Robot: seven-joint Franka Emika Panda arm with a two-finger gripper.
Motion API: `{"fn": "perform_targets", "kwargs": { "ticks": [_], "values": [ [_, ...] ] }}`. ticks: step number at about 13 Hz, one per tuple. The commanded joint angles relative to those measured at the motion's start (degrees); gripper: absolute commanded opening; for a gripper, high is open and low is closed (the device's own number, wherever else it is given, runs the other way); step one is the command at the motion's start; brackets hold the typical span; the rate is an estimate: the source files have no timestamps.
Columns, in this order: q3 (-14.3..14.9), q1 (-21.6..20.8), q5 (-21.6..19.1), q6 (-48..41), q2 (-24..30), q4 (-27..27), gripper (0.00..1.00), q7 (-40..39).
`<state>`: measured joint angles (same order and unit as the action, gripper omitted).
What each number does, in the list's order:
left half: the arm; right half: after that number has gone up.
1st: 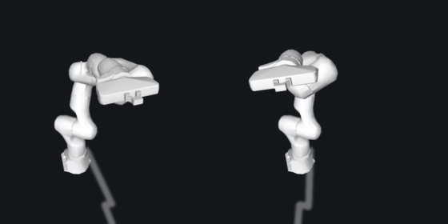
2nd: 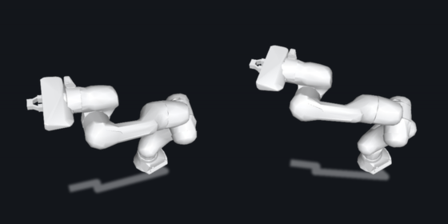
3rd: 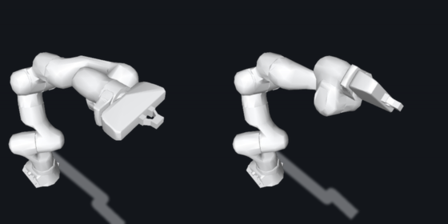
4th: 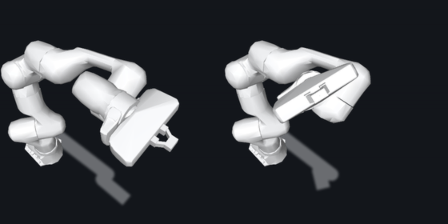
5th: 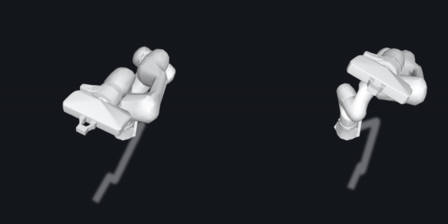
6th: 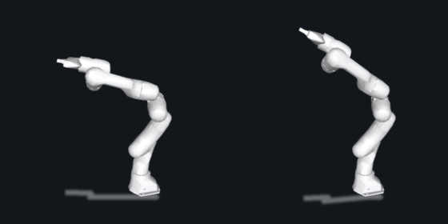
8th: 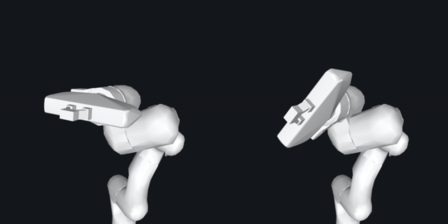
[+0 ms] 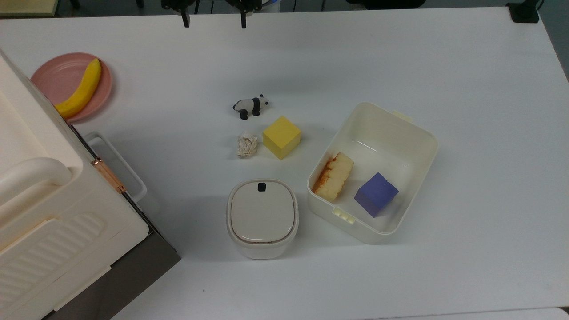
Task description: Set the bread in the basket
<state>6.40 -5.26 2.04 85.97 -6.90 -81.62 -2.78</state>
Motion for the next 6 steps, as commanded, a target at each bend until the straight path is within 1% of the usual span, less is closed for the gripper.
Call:
{"fn": "perform_targets", "kwargs": {
  "ticks": [1, 6],
  "values": [
    [0.28, -0.45, -0.89, 0.16, 1.89, -2.14, 1.0, 2.08],
    [0.37, -0.54, -0.72, 0.34, 1.97, -2.85, 1.0, 2.25]
  ]
}}
